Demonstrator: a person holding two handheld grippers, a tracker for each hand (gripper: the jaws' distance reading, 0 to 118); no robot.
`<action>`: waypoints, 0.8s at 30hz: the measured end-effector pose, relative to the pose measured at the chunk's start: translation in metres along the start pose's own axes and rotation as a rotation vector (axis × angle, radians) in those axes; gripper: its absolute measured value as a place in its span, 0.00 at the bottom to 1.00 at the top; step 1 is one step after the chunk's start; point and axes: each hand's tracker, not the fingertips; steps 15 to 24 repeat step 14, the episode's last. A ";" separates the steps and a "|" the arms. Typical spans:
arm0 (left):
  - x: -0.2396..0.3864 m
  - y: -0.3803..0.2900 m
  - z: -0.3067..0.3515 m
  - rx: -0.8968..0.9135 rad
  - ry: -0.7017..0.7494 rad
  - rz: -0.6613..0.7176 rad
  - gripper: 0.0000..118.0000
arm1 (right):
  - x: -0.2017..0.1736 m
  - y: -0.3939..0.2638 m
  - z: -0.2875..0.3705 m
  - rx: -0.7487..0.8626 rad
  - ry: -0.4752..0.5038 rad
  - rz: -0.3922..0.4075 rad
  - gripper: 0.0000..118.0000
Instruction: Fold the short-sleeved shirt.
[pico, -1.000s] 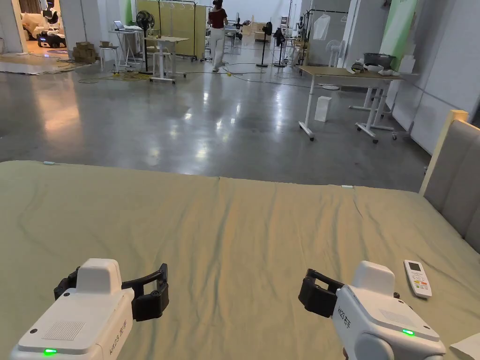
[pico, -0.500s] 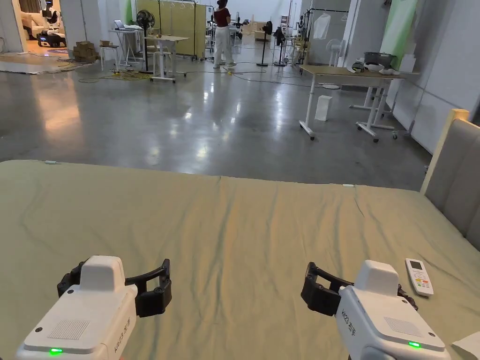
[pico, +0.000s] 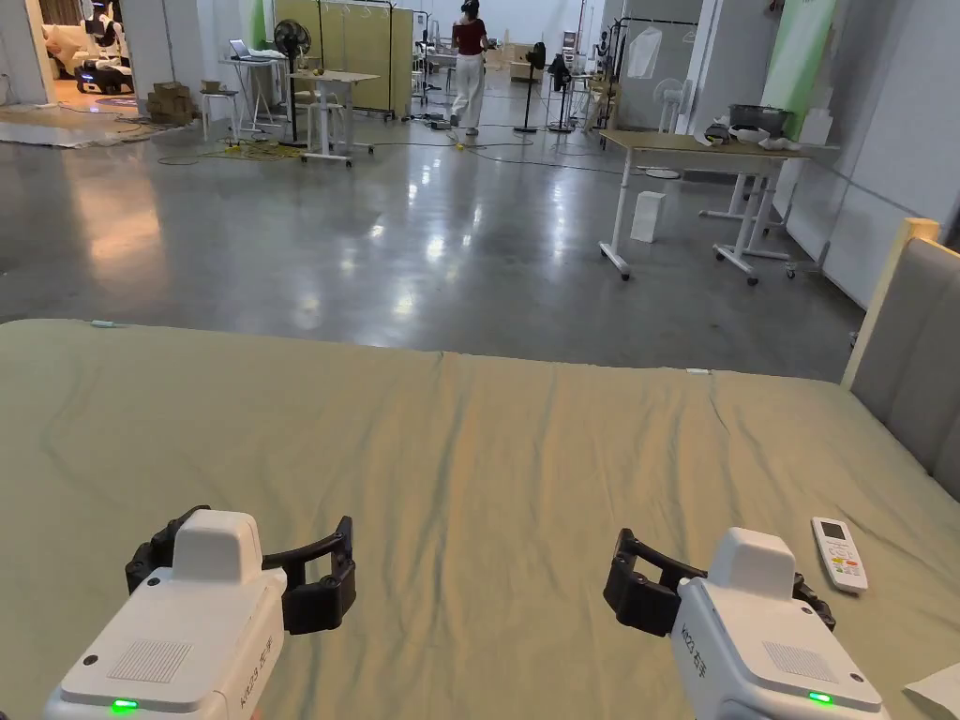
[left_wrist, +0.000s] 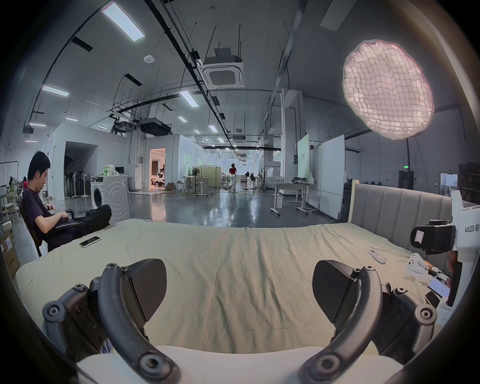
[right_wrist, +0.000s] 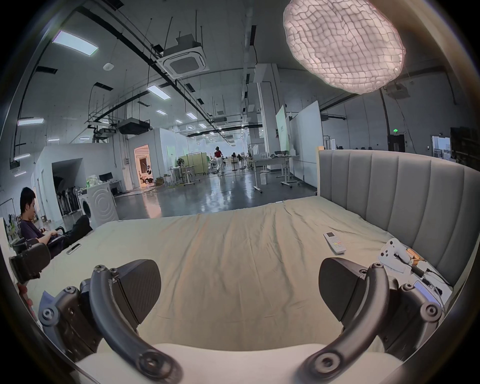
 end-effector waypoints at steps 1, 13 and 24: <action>0.000 0.001 0.000 0.001 -0.001 0.001 0.95 | 0.000 0.000 0.000 0.000 0.000 0.002 1.00; -0.002 0.003 -0.001 0.006 0.010 0.010 0.95 | 0.001 0.000 0.000 0.018 -0.006 0.043 1.00; -0.004 0.002 -0.001 0.006 0.013 0.012 0.95 | 0.001 0.000 0.001 0.018 -0.005 0.045 1.00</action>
